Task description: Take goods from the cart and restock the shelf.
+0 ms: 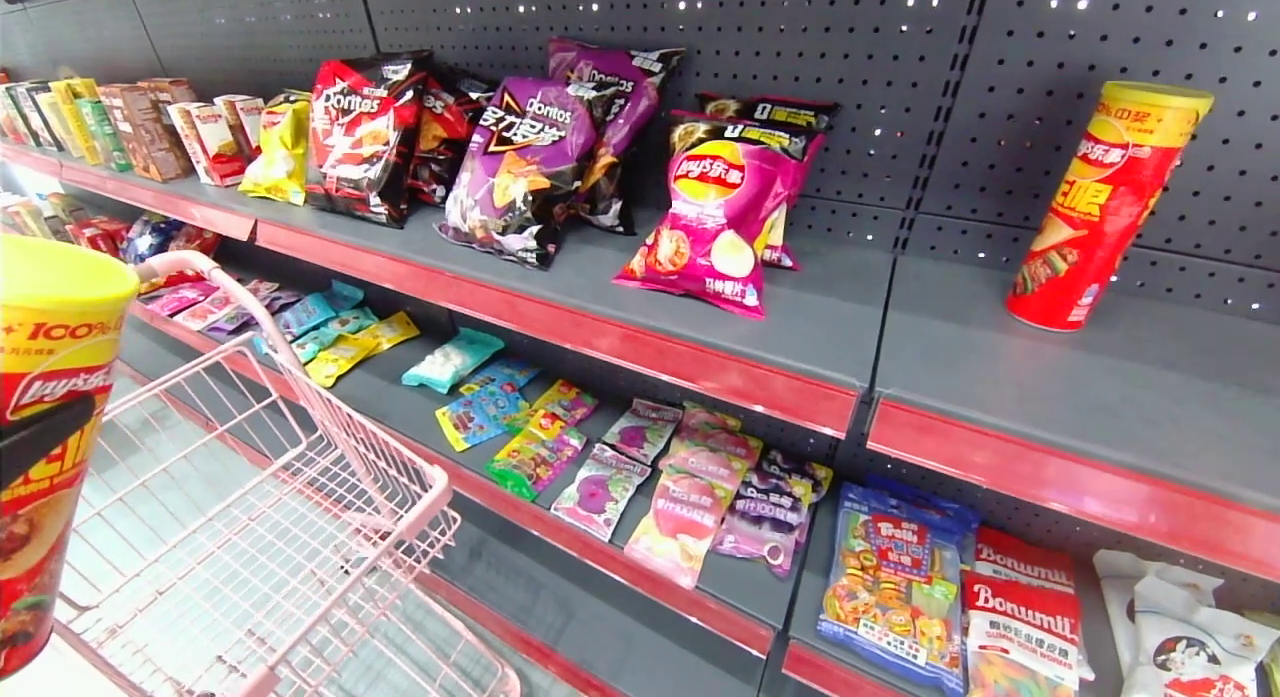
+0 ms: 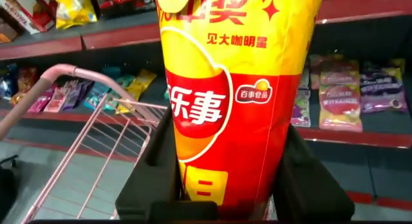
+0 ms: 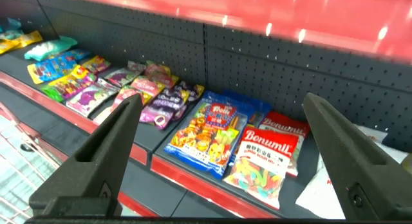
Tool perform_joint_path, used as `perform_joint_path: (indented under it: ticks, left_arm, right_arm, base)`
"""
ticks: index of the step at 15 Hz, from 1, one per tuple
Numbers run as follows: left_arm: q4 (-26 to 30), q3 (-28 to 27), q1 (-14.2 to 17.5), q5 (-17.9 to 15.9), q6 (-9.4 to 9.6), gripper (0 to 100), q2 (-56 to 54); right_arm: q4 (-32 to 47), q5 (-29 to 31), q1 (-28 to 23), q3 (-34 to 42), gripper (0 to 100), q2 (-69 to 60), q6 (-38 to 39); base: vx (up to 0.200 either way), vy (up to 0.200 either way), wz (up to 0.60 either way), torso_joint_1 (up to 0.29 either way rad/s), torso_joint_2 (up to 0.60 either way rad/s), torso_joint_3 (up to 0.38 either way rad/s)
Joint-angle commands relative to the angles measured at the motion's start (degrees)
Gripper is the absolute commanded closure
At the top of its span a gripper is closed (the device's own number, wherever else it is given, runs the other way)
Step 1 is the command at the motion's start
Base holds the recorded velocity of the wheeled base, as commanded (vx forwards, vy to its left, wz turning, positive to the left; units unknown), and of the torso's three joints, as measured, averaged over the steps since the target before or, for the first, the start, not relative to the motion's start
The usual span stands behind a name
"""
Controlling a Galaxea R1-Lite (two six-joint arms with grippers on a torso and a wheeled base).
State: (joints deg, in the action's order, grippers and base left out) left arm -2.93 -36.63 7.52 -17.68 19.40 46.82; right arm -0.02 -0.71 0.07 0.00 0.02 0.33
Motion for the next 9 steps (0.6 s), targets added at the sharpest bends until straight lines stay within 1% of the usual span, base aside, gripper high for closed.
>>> perform_joint_path:
  ticks: [1,4,7,9]
  left_arm:
    - [-0.06,-0.02,-1.9,-0.17,-0.15,100,-0.68]
    - [-0.15,0.07,-6.2,-1.4,-0.15,100,-0.51]
    - [-0.15,0.16,-6.55,-1.31,-0.15,100,0.2]
    - [-0.15,0.33,-6.55,-1.31,-0.15,100,0.29]
  right_arm:
    - [0.02,0.0,0.01,0.0,0,-0.02,0.02]
    - [0.02,0.0,0.01,0.0,0,-0.02,0.02]
    - [0.02,0.0,0.01,0.0,0,-0.02,0.11]
    - [0.02,-0.08,0.01,0.0,0,-0.02,0.11]
  base:
    - [0.0,0.0,0.0,0.227,-0.53,-0.3]
    - [0.0,0.0,0.0,0.256,-0.57,-0.313]
    - [0.0,0.0,0.0,0.268,-0.61,-0.334]
    - [0.0,0.0,0.0,0.227,-0.48,-0.259]
